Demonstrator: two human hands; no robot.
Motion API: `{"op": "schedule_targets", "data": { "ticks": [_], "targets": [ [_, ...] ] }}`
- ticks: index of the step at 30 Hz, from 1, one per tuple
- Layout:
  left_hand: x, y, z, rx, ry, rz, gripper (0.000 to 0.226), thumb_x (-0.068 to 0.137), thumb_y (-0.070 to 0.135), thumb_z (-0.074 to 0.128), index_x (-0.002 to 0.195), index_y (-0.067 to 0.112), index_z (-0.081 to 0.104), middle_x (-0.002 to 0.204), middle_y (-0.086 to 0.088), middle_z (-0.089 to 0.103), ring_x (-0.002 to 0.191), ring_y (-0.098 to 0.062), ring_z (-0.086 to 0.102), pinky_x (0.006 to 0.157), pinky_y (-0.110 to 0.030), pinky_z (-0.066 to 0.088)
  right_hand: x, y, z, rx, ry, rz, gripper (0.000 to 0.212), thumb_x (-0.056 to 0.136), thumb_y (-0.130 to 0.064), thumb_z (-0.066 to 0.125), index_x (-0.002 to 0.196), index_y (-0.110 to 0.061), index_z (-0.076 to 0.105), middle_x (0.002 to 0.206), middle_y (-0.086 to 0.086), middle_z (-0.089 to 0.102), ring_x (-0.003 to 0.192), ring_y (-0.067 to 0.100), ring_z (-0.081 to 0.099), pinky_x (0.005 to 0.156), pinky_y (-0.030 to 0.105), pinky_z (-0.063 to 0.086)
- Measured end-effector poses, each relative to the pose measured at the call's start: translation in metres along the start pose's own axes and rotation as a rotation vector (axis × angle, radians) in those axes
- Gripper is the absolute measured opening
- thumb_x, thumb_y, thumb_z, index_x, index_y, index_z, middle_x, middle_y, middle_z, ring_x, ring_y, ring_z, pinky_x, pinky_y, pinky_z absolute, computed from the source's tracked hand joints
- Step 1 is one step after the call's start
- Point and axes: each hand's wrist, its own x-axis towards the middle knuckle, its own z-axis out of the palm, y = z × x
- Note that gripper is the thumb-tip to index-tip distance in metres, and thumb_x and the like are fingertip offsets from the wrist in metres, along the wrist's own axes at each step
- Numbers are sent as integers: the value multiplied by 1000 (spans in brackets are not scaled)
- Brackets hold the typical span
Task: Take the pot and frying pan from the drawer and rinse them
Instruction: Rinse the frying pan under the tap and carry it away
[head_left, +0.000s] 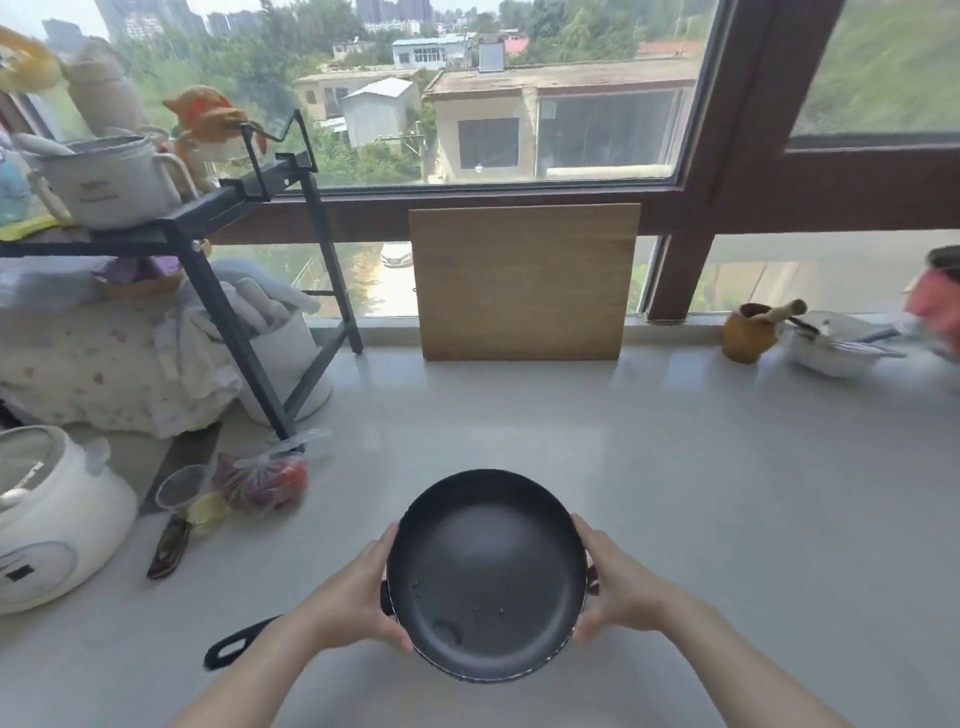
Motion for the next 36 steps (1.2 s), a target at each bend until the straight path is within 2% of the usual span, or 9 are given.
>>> {"op": "schedule_targets", "data": {
  "ticks": [3, 5, 9, 14, 20, 25, 29, 32, 36],
  "targets": [
    [35, 24, -11, 81, -81, 83, 126, 46, 26, 96, 143, 56, 20, 135, 24, 44, 102, -8, 57, 83, -28, 52, -20, -1, -18, 17, 119, 29, 106, 60, 4, 81, 136, -46, 28, 119, -6, 42, 88, 0, 54, 81, 28, 55],
    [58, 46, -12, 119, -141, 129, 125, 47, 26, 95, 141, 58, 20, 133, 20, 46, 90, -12, 59, 81, -30, 54, -38, 2, -29, 48, 205, 49, 106, 58, 5, 82, 138, -42, 31, 120, -5, 45, 89, -2, 54, 79, 29, 55],
    [100, 105, -1, 190, -254, 273, 123, 50, 20, 94, 143, 55, 21, 131, 17, 47, 85, -20, 65, 79, -42, 57, -83, 17, -54, 63, 363, 131, 110, 54, -3, 86, 135, -53, 30, 124, -4, 45, 96, 16, 57, 83, 36, 56],
    [144, 189, 41, 246, -381, 422, 118, 52, 16, 92, 141, 52, 25, 127, 13, 50, 78, -31, 67, 75, -50, 57, -159, 38, -87, 84, 551, 220, 109, 51, -12, 90, 135, -51, 31, 123, -5, 46, 104, 28, 57, 85, 36, 55],
    [181, 286, 127, 320, -468, 550, 111, 49, 21, 92, 135, 51, 28, 122, 15, 51, 76, -9, 63, 69, -24, 53, -260, 84, -127, 85, 695, 413, 129, 41, -34, 94, 143, -54, 18, 131, -13, 42, 117, 10, 51, 104, 37, 45],
    [203, 360, 217, 377, -536, 609, 118, 46, 30, 93, 139, 52, 24, 127, 18, 49, 84, -7, 59, 77, -25, 52, -348, 127, -160, 58, 769, 540, 144, 37, -42, 94, 151, -46, 6, 137, -11, 37, 130, 11, 41, 111, 38, 38],
    [210, 416, 286, 393, -603, 672, 117, 51, 23, 92, 141, 50, 23, 123, 23, 47, 83, 6, 58, 73, -13, 48, -414, 155, -183, -12, 825, 629, 147, 40, -49, 91, 153, -40, -2, 150, -6, 29, 137, 13, 33, 113, 37, 34],
    [217, 450, 332, 425, -654, 702, 118, 48, 27, 92, 141, 51, 23, 125, 18, 50, 78, 1, 60, 74, -20, 51, -457, 176, -190, 18, 874, 698, 149, 46, -47, 91, 155, -33, -10, 159, -5, 14, 145, 16, 22, 117, 37, 27],
    [226, 489, 387, 464, -726, 725, 119, 46, 35, 93, 140, 52, 22, 126, 18, 49, 86, -5, 59, 76, -22, 49, -501, 203, -194, 76, 933, 779, 154, 42, -50, 92, 154, -32, -12, 162, -5, 9, 148, 15, 16, 120, 40, 21]
  ]
}}
